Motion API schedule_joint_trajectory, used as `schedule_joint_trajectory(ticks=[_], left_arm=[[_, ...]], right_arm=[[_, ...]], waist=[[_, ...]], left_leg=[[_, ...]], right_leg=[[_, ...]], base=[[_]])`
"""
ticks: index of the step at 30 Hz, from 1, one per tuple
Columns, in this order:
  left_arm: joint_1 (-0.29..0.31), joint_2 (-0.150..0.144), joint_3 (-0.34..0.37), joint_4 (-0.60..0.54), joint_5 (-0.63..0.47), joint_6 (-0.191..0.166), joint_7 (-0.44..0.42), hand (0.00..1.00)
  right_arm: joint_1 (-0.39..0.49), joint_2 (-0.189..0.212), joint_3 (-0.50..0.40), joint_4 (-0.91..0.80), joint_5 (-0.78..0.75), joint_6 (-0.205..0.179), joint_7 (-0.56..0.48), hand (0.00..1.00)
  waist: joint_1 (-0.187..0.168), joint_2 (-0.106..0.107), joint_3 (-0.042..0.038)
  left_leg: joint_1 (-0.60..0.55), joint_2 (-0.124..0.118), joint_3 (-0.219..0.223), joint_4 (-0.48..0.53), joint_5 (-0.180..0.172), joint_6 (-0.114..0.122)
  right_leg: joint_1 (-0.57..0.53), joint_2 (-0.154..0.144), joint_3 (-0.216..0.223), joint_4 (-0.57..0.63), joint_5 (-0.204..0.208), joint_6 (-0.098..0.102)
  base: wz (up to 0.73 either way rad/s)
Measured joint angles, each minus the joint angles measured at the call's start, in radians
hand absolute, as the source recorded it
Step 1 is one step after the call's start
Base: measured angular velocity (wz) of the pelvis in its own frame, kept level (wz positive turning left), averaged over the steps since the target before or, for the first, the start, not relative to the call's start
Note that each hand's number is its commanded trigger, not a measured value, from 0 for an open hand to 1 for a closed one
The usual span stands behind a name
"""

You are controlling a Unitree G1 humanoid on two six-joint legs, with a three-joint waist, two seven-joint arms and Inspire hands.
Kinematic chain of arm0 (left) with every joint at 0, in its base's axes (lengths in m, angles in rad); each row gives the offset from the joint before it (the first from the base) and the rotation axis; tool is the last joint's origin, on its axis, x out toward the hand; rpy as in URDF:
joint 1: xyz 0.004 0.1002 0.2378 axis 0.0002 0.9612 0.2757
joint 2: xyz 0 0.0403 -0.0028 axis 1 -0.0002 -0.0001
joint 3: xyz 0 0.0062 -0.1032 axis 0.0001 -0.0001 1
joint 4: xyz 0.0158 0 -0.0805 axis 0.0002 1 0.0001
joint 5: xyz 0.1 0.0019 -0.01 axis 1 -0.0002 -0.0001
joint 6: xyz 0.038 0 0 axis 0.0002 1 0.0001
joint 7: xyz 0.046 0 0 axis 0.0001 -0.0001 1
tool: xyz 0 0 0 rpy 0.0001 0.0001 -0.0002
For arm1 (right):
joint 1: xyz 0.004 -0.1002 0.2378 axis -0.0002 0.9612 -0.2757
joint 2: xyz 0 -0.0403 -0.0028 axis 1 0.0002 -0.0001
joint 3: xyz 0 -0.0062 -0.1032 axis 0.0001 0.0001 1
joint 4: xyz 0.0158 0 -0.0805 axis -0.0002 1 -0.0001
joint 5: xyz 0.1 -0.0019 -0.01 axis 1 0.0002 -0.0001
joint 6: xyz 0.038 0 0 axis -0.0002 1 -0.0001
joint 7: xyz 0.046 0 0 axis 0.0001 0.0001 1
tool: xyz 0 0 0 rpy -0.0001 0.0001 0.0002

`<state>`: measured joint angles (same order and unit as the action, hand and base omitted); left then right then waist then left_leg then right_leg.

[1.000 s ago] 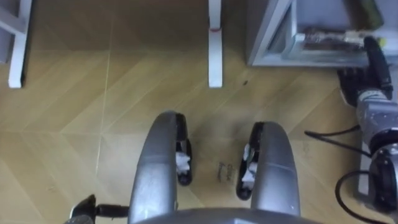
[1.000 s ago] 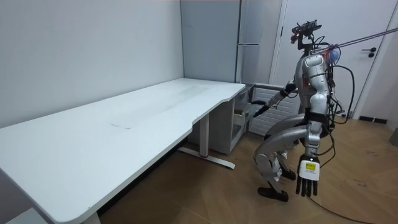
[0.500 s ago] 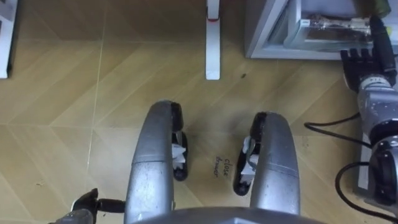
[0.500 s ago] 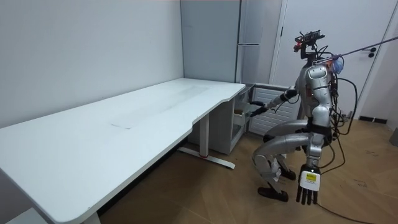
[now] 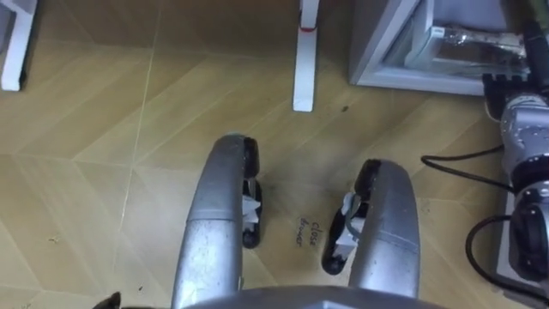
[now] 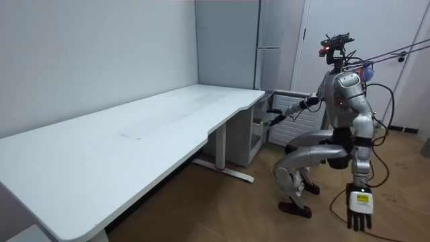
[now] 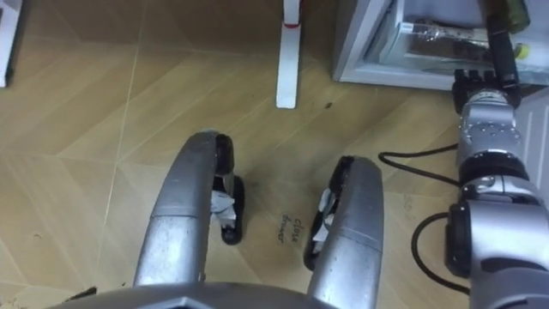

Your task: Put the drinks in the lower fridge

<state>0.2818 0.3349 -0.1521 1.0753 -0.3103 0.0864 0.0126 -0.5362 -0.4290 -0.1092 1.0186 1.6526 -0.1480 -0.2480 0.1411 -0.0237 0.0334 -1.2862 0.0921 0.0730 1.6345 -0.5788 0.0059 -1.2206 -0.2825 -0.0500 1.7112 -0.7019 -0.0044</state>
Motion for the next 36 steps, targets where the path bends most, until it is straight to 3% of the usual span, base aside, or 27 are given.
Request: schedule_joint_trajectory(ticks=[6, 9, 13, 21, 26, 29, 31, 34, 36], left_arm=[[0.062, 0.042, -0.003, -0.015, 0.0, -0.003, -0.024, 0.0], [0.083, 0.047, -0.008, -0.022, -0.001, -0.012, -0.025, 0.0], [0.1, 0.049, -0.006, -0.024, -0.001, -0.028, -0.023, 0.0], [0.118, 0.05, -0.005, -0.01, -0.001, -0.053, -0.031, 0.0], [0.123, 0.054, -0.005, 0.042, 0.001, -0.073, -0.024, 0.0], [0.123, 0.065, 0.019, 0.077, 0.002, -0.095, -0.024, 0.0], [0.124, 0.066, 0.034, 0.092, 0.003, -0.109, -0.024, 0.0], [0.132, 0.066, 0.033, 0.095, 0.04, -0.111, -0.024, 0.0], [0.131, 0.066, 0.034, 0.09, 0.041, -0.115, -0.024, 0.0]], right_arm=[[0.0, -0.007, 0.009, -0.004, 0.0, -0.086, -0.089, 0.0], [0.0, -0.011, 0.008, -0.005, 0.0, -0.107, -0.121, 0.0], [0.0, -0.015, 0.009, -0.034, 0.001, -0.135, -0.204, 0.0], [0.0, -0.005, 0.009, -0.036, -0.004, -0.184, -0.313, 0.0], [-0.001, -0.008, 0.011, -0.043, -0.007, -0.184, -0.338, 0.0], [-0.002, -0.009, 0.011, -0.089, -0.007, -0.178, -0.386, 0.0], [-0.014, -0.01, 0.012, -0.091, -0.009, -0.178, -0.386, 0.0], [-0.022, -0.006, 0.015, -0.104, -0.009, -0.177, -0.381, 0.0], [-0.022, -0.009, 0.007, -0.129, -0.009, -0.168, -0.384, 0.0]], waist=[[0.04, 0.01, 0.0036], [0.053, 0.019, 0.0035], [0.07, 0.019, 0.0031], [0.111, 0.021, 0.0032], [0.12, 0.03, 0.0033], [0.122, 0.03, 0.0035], [0.124, 0.034, 0.0026], [0.127, 0.042, 0.0073], [0.127, 0.043, 0.0069]], left_leg=[[0.016, -0.037, -0.008, -0.019, 0.006, -0.006], [0.018, -0.038, -0.019, -0.05, 0.01, -0.013], [0.041, -0.037, -0.021, -0.13, 0.07, -0.016], [0.091, -0.035, -0.055, -0.239, 0.106, -0.043], [0.135, -0.036, -0.065, -0.297, 0.123, -0.058], [0.173, -0.045, -0.074, -0.344, 0.141, -0.069], [0.188, -0.053, -0.083, -0.361, 0.149, -0.078], [0.217, -0.054, -0.095, -0.375, 0.153, -0.082], [0.219, -0.059, -0.099, -0.381, 0.158, -0.083]], right_leg=[[0.031, -0.043, -0.02, -0.009, -0.006, 0.008], [0.053, -0.051, -0.046, -0.041, -0.007, 0.007], [0.082, -0.068, -0.084, -0.105, 0.009, -0.005], [0.162, -0.071, -0.166, -0.205, 0.023, -0.033], [0.208, -0.065, -0.189, -0.256, 0.028, -0.044], [0.249, -0.066, -0.208, -0.288, 0.035, -0.062], [0.271, -0.067, -0.219, -0.301, 0.035, -0.064], [0.31, -0.063, -0.236, -0.318, 0.033, -0.065], [0.315, -0.064, -0.239, -0.322, 0.028, -0.056]], base=[[0.14], [0.14], [0.13], [0.09], [0.05], [0.12], [0.16], [0.1], [0.13]])
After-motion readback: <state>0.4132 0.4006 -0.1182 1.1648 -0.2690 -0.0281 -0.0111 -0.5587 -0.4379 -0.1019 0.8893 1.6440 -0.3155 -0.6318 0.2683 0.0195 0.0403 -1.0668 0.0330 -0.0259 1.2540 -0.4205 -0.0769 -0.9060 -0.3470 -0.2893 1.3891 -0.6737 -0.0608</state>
